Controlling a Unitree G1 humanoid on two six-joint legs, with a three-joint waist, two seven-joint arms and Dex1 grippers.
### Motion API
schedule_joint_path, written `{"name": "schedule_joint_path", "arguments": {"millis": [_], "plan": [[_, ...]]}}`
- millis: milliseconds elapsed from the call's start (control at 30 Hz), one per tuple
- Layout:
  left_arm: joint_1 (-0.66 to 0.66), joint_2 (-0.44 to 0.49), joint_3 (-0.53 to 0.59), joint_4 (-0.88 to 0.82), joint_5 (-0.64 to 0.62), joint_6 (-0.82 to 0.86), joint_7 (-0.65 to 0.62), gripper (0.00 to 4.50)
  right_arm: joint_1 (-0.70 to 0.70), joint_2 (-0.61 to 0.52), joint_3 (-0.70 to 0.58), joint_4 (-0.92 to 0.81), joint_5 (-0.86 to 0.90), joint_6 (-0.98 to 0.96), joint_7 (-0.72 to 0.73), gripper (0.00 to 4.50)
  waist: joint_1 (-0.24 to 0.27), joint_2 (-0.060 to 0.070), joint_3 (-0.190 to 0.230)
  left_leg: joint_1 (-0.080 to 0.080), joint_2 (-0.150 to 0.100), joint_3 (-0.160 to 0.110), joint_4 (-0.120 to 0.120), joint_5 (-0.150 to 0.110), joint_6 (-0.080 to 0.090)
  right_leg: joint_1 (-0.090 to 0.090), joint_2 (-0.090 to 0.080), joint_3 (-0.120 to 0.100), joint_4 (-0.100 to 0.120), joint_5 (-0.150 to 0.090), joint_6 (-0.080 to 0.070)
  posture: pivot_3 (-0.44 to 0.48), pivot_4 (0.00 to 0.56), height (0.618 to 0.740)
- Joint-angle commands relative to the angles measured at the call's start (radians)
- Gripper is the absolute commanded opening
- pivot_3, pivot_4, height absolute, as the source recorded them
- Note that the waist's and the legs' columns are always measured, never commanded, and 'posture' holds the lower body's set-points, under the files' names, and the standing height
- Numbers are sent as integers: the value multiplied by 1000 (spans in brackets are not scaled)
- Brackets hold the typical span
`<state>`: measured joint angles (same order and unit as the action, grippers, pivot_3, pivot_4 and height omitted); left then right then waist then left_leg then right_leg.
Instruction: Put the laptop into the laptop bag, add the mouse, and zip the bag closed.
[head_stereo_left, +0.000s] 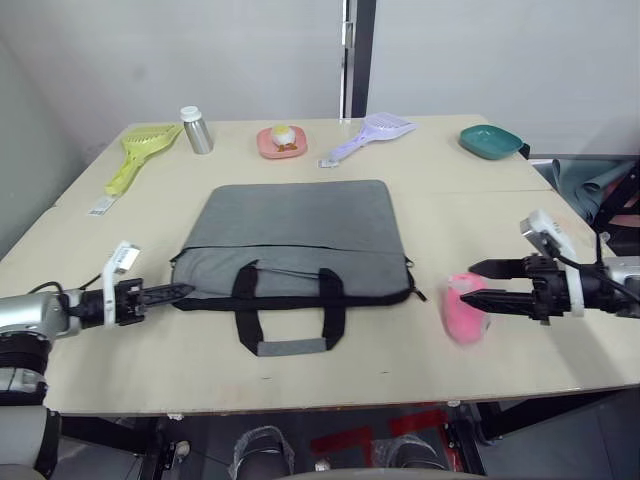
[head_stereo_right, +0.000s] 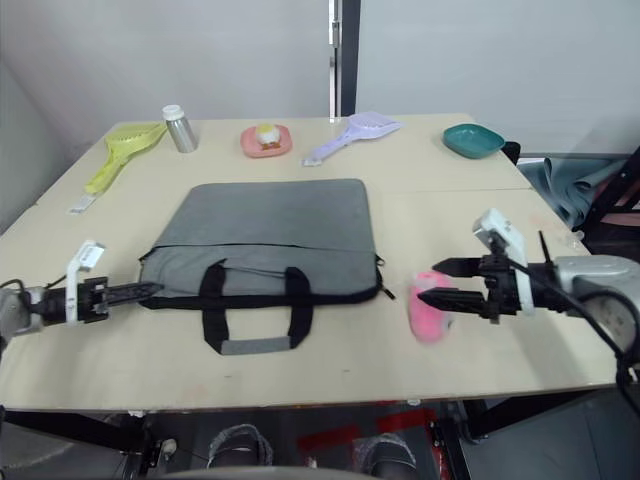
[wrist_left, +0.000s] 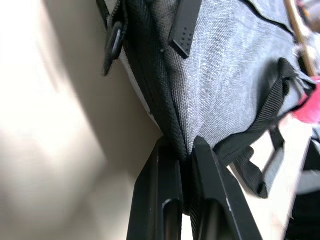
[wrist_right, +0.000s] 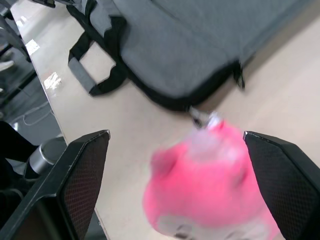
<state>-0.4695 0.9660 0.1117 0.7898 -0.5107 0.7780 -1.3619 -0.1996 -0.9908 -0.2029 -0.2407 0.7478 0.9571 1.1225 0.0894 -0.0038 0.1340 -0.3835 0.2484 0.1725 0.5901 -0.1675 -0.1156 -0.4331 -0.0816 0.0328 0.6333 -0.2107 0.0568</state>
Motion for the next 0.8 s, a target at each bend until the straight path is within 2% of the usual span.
{"name": "schedule_joint_path", "arguments": {"millis": [33, 267, 433, 600, 800], "plan": [[-13, 37, 22, 89, 47, -61, -29, 14, -63, 35, 34, -4, 12, -3, -19, 4500, 3, 0, 0, 0, 0, 0, 0, 0, 0, 0, 0, 0, 0, 0, 0, 0, 150, 740], [21, 43, -81, 77, 152, -165, -166, 14, -138, 63, 112, 51, -39, -37, -21, 4500, 11, 0, 0, -1, -1, 0, 0, -1, -1, 1, -1, -1, -1, 0, 0, 0, 150, 740], [10, 68, -145, 71, 215, -221, -238, 14, -164, 63, 116, 47, -33, -34, -9, 4500, 8, 0, -1, -1, -1, 0, -1, 0, -1, 0, -2, -1, -1, 0, 0, 0, 150, 740], [-11, 134, -241, 114, 250, -289, -253, 14, -142, 28, 91, -29, -1, -11, 11, 4500, 6, 0, -1, 0, -1, 0, -1, -1, -1, 0, -1, -1, -1, 0, 0, 0, 150, 740], [-29, 173, -294, 168, 250, -313, -253, 14, -100, 5, 81, -68, 14, -9, 11, 4500, 5, 2, -3, 0, -1, 1, -1, -1, -2, 0, -1, 0, -1, 0, 0, 0, 150, 740]]}}
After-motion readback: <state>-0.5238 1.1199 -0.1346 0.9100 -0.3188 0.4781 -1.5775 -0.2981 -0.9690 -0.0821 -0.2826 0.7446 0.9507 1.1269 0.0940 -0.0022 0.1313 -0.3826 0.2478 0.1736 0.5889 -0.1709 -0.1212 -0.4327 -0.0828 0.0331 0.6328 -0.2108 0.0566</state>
